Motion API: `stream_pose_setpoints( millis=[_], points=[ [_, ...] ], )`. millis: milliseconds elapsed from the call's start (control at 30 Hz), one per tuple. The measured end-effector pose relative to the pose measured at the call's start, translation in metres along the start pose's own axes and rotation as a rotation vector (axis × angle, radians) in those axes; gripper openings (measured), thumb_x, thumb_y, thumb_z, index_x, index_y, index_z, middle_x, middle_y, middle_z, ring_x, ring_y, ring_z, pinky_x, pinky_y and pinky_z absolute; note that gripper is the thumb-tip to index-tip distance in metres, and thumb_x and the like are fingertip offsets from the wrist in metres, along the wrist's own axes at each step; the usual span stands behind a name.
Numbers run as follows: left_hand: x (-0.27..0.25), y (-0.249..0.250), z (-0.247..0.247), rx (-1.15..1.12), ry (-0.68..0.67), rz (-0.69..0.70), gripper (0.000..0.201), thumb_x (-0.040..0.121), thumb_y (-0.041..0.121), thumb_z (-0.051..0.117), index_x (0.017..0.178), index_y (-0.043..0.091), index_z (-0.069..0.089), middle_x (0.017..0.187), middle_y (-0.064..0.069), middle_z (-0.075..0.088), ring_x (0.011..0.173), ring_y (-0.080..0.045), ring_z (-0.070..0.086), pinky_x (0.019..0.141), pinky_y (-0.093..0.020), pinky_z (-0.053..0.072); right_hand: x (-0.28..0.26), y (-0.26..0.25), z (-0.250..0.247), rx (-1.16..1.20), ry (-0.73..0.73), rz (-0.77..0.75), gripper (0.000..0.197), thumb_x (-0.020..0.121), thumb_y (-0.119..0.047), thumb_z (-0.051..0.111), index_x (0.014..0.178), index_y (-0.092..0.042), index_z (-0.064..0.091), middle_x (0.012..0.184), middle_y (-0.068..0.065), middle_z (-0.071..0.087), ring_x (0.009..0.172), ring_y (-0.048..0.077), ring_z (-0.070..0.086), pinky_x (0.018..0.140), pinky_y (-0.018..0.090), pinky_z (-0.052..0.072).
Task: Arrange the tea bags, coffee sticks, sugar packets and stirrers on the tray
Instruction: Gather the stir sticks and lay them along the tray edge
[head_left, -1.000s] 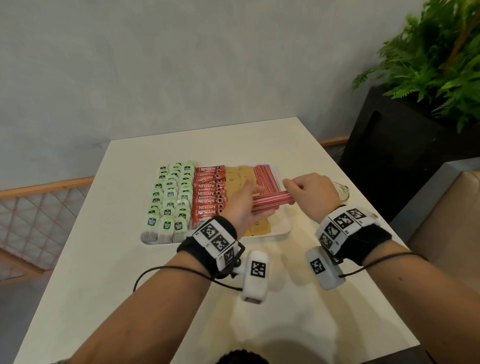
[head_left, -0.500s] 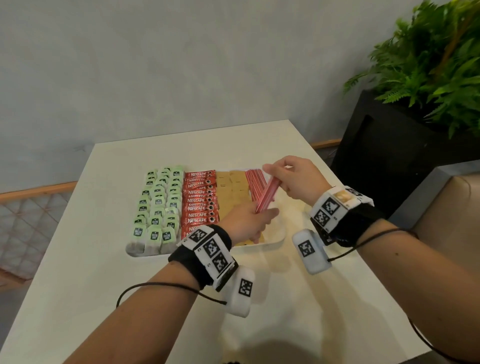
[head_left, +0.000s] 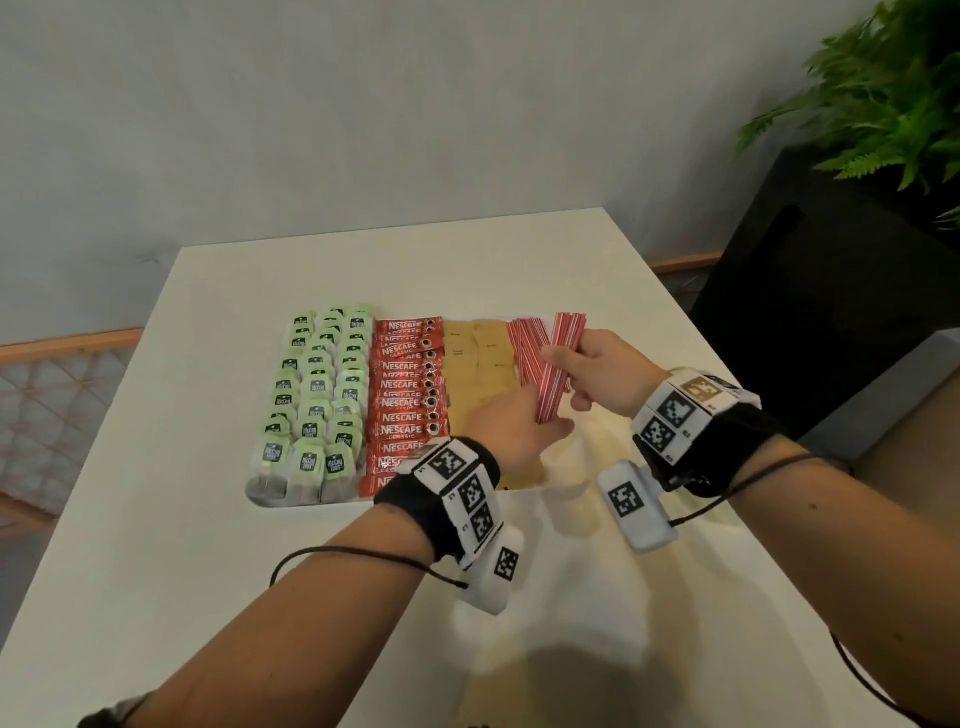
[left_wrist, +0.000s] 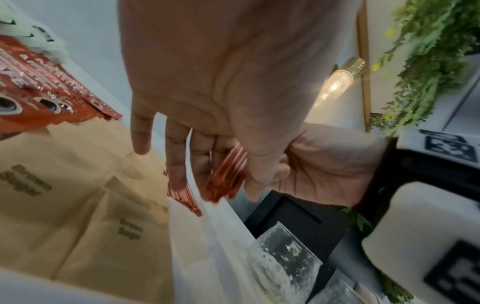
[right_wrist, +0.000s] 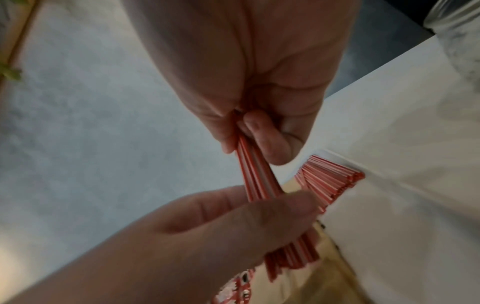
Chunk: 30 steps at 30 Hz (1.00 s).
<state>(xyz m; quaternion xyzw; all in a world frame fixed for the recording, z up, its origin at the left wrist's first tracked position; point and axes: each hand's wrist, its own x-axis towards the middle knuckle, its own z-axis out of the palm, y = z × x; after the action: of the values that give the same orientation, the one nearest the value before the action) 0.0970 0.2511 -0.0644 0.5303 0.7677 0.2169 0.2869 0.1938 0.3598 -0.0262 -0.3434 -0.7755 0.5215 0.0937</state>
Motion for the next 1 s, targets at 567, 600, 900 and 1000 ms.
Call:
stream_pose_setpoints(
  millis=[567,600,900,1000],
  points=[
    [0.004,-0.018,0.022,0.567,-0.068,-0.018,0.096,0.085,0.068,0.050,0.157,0.019,0.008,0.165,-0.002,0.000,0.149,-0.034,-0.012,0.102,-0.061,-0.027,0.028,0.051,0.017,-0.411,-0.095,0.169,0.026,0.094,-0.035,0.058,0.104,-0.010,0.059,0.079,0.000,0.060,0.066,0.015,0.056,0.059,0.026,0.044],
    [0.003,-0.017,0.022,0.586,-0.068,-0.012,0.096,0.085,0.068,0.050,0.157,0.019,0.009,0.165,-0.003,0.000,0.149,-0.034,-0.012,0.100,-0.061,-0.027,0.026,0.050,0.016,-0.434,-0.077,0.155,0.026,0.094,-0.035,0.059,0.105,-0.011,0.059,0.084,0.002,0.062,0.072,0.017,0.058,0.062,0.027,0.046],
    [0.005,-0.014,0.018,0.605,-0.094,-0.008,0.089,0.090,0.063,0.048,0.157,0.020,0.008,0.165,0.000,-0.002,0.150,-0.029,-0.014,0.106,-0.064,-0.024,0.007,0.055,0.011,-0.532,0.148,0.042,0.042,0.092,-0.028,0.064,0.131,-0.021,0.051,0.098,-0.004,0.053,0.089,0.014,0.053,0.086,0.032,0.046],
    [0.008,-0.015,0.018,0.613,-0.116,-0.017,0.089,0.091,0.063,0.045,0.157,0.020,0.003,0.165,0.002,-0.002,0.150,-0.028,-0.013,0.103,-0.064,-0.026,0.001,0.065,0.014,-0.707,0.053,-0.063,0.054,0.093,-0.032,0.059,0.145,-0.031,0.041,0.142,-0.001,0.042,0.127,0.022,0.038,0.109,0.038,0.035]
  ],
)
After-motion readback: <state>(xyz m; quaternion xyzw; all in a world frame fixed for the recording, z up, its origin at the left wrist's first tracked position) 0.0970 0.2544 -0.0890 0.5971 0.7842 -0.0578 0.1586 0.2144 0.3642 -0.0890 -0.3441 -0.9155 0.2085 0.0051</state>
